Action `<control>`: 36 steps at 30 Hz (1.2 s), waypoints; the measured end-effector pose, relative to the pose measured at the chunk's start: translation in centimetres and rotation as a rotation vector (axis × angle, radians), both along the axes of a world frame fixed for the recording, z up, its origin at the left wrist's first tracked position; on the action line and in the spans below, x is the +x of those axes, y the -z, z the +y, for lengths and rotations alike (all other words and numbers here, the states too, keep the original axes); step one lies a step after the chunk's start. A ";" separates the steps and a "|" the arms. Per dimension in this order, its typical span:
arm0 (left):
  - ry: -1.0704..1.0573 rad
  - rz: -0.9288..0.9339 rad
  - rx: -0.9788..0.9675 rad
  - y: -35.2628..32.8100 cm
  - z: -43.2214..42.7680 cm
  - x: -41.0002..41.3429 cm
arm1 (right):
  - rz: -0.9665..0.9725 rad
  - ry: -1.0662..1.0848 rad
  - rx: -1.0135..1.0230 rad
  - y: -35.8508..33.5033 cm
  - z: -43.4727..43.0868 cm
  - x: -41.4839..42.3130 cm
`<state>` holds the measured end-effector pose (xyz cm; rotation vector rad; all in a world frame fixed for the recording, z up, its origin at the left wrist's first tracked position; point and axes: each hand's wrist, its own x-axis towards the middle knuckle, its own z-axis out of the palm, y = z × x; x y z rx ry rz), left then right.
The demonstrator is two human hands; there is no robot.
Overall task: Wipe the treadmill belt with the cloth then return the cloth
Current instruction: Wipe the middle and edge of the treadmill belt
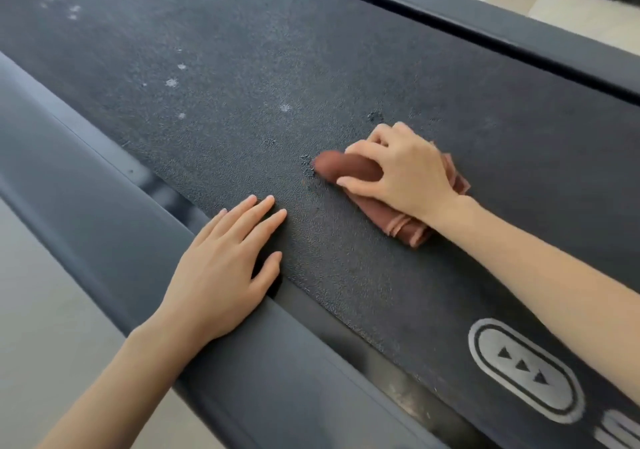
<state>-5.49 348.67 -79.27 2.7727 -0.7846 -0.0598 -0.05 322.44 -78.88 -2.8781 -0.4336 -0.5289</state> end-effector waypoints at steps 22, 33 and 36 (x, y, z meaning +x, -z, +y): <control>-0.048 0.026 -0.014 -0.5 -0.6 -0.3 | -0.046 0.298 -0.003 0.1 -9.0 3.6; -0.058 0.021 0.039 -1.0 3.5 3.3 | -0.072 -0.363 0.019 0.9 3.1 1.0; -0.111 0.000 0.028 -0.6 5.2 4.8 | -0.032 -0.458 -0.019 0.7 -1.0 1.6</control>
